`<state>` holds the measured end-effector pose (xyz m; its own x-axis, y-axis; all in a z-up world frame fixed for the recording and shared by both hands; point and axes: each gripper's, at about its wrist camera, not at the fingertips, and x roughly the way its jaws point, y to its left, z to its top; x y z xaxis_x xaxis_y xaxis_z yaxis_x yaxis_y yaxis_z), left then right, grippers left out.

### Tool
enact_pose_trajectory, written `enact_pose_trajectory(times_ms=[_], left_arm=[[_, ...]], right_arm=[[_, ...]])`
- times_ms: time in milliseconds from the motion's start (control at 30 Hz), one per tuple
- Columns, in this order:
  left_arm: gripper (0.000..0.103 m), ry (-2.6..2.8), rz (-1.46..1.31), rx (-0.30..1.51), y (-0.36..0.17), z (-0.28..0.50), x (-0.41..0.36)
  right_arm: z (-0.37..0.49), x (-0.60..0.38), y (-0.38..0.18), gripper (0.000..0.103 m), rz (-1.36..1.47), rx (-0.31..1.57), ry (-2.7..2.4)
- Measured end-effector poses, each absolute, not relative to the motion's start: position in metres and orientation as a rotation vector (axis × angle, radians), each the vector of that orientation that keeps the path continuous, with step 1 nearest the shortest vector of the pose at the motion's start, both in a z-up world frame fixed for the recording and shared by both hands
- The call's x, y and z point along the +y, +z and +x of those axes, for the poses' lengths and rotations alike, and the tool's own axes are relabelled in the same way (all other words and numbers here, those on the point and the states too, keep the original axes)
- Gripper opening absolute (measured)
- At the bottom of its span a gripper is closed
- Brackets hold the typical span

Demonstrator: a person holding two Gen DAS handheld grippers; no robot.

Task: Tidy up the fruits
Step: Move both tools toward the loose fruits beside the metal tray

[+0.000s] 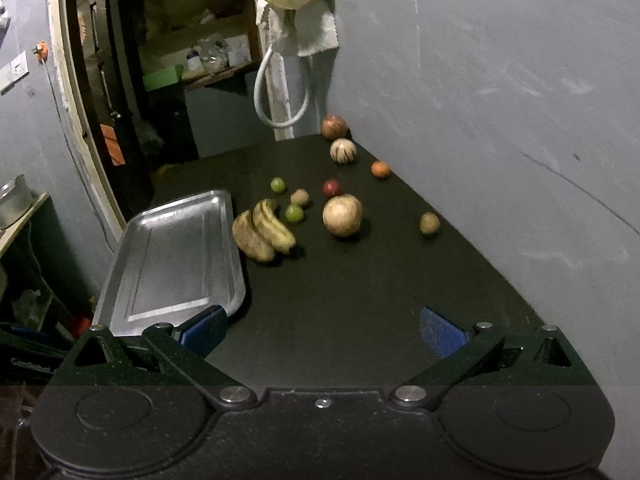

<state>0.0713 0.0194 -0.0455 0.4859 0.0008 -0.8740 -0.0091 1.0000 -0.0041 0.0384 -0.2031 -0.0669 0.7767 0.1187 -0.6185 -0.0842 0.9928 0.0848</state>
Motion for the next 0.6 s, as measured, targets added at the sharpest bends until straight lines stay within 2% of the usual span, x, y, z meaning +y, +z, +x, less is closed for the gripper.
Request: enact_pose_trajectory(times_ms=[300,600], left_arm=[[0.102,0.061,-0.048,1.048,-0.023,0.137,0.013],[0.102,0.075,-0.072,1.039,-0.019,0.189,-0.002]], right_arm=[[0.113,-0.226,-0.049,0.102,0.09,0.631,0.224],[0.152,-0.243,-0.077,0.102,0.098,0.689,0.215]])
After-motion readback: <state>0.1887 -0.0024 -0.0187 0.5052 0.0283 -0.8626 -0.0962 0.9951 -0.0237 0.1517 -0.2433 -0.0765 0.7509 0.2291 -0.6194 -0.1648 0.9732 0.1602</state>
